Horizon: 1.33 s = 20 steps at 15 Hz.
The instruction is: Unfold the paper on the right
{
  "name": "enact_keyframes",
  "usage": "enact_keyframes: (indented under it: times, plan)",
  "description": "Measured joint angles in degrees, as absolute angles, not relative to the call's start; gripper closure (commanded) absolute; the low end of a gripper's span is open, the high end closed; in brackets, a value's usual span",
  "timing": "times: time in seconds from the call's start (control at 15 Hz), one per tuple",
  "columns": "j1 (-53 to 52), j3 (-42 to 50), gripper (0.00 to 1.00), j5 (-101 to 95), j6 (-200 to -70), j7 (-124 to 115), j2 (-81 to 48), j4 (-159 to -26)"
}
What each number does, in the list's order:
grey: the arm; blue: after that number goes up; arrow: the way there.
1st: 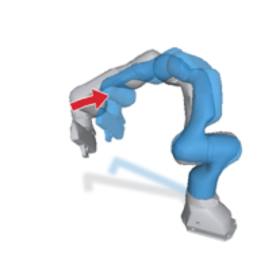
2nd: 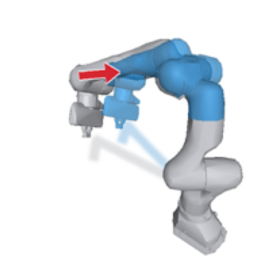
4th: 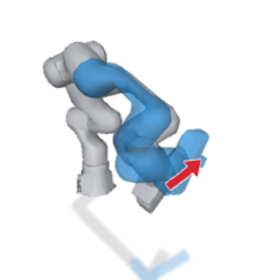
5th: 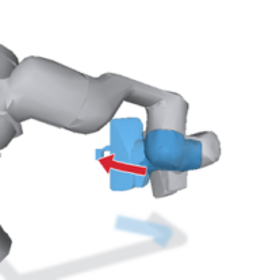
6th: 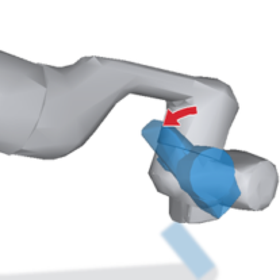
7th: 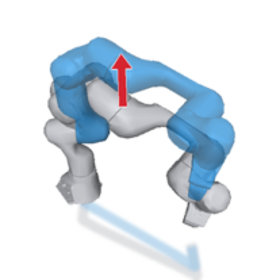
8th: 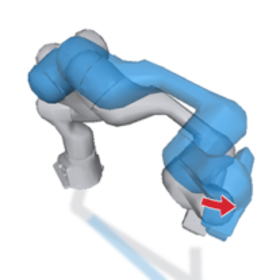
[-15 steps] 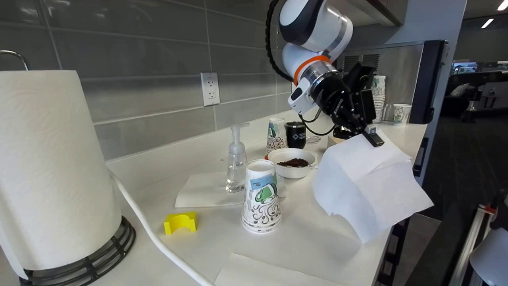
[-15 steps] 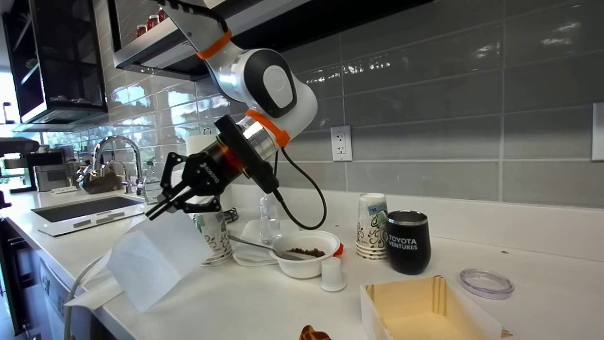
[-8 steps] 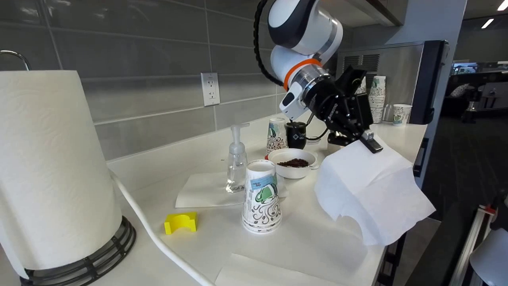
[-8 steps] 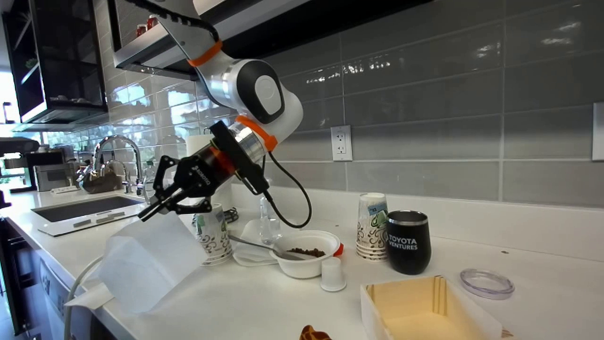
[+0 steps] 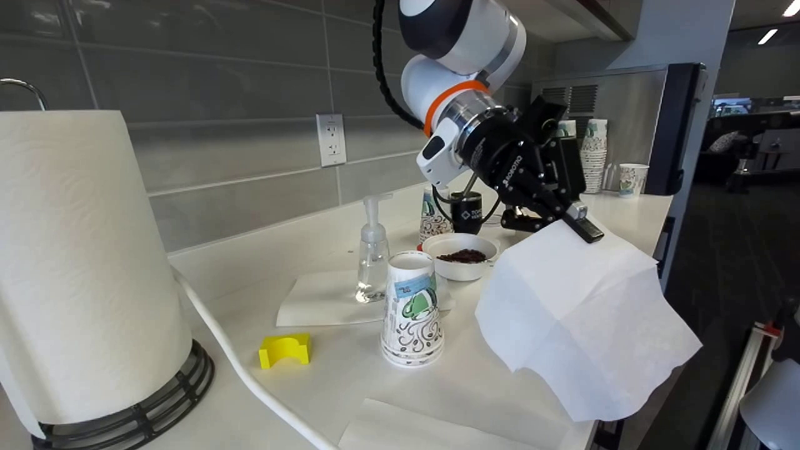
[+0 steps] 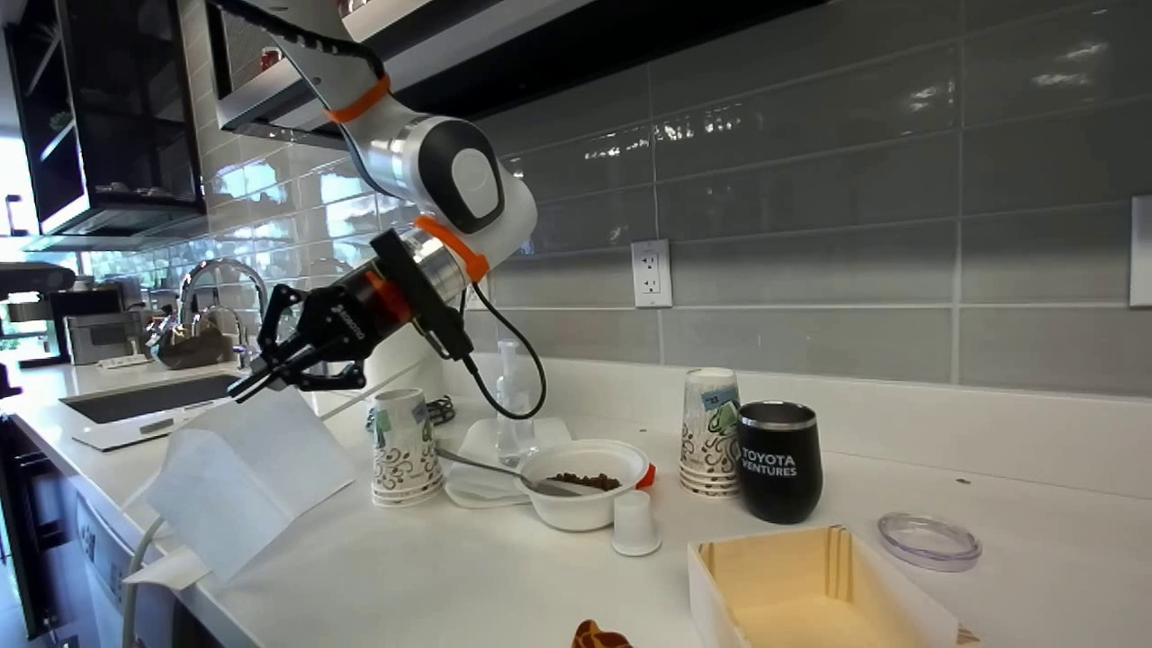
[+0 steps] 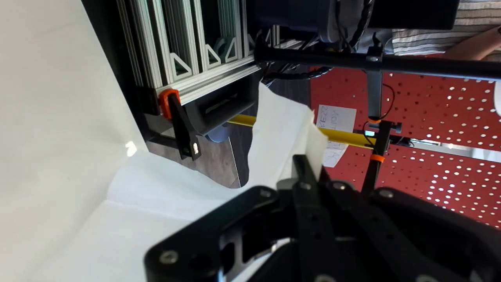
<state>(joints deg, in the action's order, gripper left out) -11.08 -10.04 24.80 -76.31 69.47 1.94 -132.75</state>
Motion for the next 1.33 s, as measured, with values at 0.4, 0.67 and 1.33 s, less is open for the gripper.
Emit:
enact_keyframes:
  times: [0.4,0.67,1.33]
  plan:
    - [-11.0,-10.1,1.0,29.3,-77.1,72.0,1.6,-131.9]
    - [-10.6,-9.8,1.0,29.7,-82.0,74.5,0.2,-132.0]
    - [-7.3,-7.0,1.0,27.1,-90.0,77.7,-2.6,-132.2]
